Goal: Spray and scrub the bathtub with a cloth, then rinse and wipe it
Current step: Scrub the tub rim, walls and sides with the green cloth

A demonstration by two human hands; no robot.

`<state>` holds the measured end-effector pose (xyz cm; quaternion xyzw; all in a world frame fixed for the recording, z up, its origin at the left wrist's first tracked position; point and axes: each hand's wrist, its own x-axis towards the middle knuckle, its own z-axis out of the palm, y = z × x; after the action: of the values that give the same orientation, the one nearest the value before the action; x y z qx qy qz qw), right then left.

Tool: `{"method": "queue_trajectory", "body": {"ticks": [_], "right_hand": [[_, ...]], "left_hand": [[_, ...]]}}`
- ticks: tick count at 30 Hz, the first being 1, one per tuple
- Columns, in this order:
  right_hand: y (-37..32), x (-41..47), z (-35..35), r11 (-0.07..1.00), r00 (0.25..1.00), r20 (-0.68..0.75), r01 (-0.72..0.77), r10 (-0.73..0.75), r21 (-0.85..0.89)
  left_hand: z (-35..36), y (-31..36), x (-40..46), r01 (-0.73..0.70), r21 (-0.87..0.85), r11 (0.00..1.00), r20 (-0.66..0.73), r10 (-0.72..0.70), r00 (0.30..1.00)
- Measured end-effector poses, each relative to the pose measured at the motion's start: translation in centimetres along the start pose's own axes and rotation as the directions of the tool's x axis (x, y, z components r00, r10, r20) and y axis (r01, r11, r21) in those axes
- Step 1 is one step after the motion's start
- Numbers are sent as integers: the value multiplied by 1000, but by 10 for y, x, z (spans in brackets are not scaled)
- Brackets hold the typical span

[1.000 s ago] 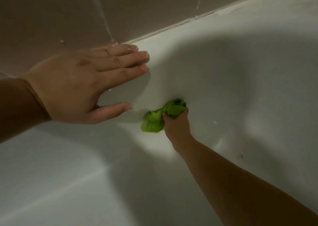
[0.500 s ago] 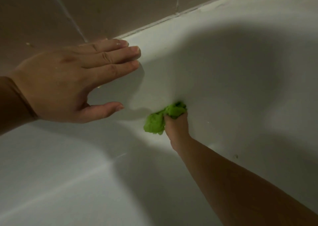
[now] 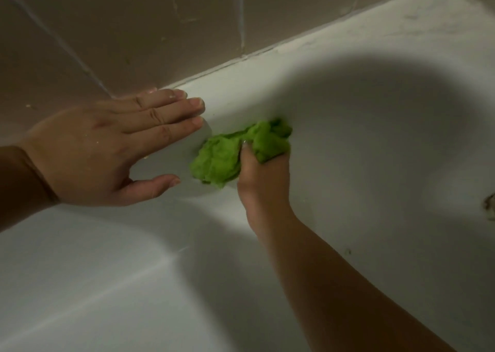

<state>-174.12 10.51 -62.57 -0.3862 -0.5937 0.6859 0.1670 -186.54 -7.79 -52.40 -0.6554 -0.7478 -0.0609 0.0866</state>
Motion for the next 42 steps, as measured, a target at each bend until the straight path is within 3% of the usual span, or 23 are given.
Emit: {"method": "queue_trajectory", "body": {"ticks": [3,6,9,13,19,25,30,34,42], "right_hand": [[-29,19,-23,990,985,-136,121,-110,75],[-25,38,-37,992,978,-205,67,-44,105],[-18,33,-29,990,986,-166,-8,33,144],[-30,15,-26,998,999,-21,34,-33,48],[-70,39,-63,982,938,-298,190,-177,15],[-70,33,-66,959,885,-373,276,-278,-58],[-67,22,-48,981,952,-256,186,-168,50],[-55,9,-52,963,952,-148,269,-269,-20],[-50,12,-49,941,923,-190,316,-334,-118]], "left_hand": [[2,-1,3,8,-5,1000,0,-8,1000],[7,-2,9,2,3,1000,-9,-2,1000],[10,-4,17,-10,6,1000,-9,10,1000],[12,-1,33,-13,-2,1000,-10,13,1000],[17,3,56,-9,-5,1000,-5,9,1000],[19,5,64,5,-22,1000,-7,-5,1000],[20,4,68,2,-33,999,11,-1,1000],[21,5,70,3,-40,999,21,-2,1000],[18,7,73,-1,-4,1000,43,1,999]]}}
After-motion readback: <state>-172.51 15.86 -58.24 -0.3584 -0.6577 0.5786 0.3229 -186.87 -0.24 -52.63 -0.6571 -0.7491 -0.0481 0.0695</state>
